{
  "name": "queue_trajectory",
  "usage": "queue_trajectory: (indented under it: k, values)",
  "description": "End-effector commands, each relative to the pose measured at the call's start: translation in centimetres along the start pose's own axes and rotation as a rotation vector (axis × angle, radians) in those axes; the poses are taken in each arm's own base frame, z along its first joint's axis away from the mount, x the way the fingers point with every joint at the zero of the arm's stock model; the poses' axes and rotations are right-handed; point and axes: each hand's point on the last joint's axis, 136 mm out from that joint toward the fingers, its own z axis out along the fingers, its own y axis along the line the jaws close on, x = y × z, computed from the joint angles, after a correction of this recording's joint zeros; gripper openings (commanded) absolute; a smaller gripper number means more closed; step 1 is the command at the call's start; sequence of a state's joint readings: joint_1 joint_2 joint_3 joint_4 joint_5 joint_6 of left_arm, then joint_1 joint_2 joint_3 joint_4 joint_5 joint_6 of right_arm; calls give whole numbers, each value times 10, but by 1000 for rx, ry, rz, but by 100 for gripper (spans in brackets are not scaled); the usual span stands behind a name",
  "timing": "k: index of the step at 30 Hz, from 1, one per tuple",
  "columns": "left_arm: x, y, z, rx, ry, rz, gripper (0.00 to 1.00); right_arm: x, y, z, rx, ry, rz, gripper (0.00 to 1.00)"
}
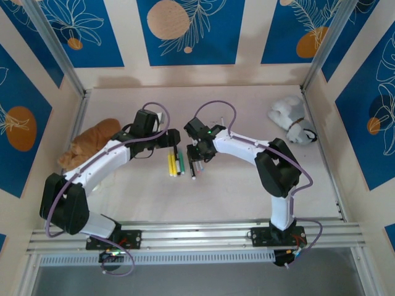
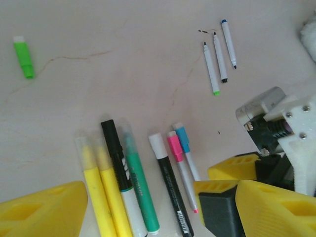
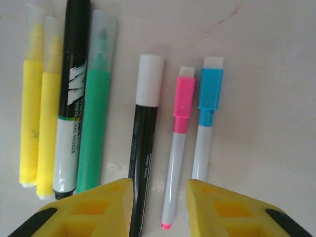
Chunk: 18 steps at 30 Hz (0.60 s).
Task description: Open the pen caps
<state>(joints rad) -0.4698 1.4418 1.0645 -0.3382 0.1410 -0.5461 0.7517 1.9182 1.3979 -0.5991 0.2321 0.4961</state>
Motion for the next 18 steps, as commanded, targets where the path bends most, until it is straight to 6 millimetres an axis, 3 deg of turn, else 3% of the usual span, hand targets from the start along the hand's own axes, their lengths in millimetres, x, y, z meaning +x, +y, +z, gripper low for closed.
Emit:
queue_trajectory:
  k: [1,7,18]
  values:
    - [4,-13,12,60,16,-12,78,1,-3,11,-3,8,25,37]
    - [8,-14,25,73,47,-36,76,2,-6,21,2,28,37,37]
    - [9,-12,29,63,53,-39,76,17,-29,27,57,48,78,30]
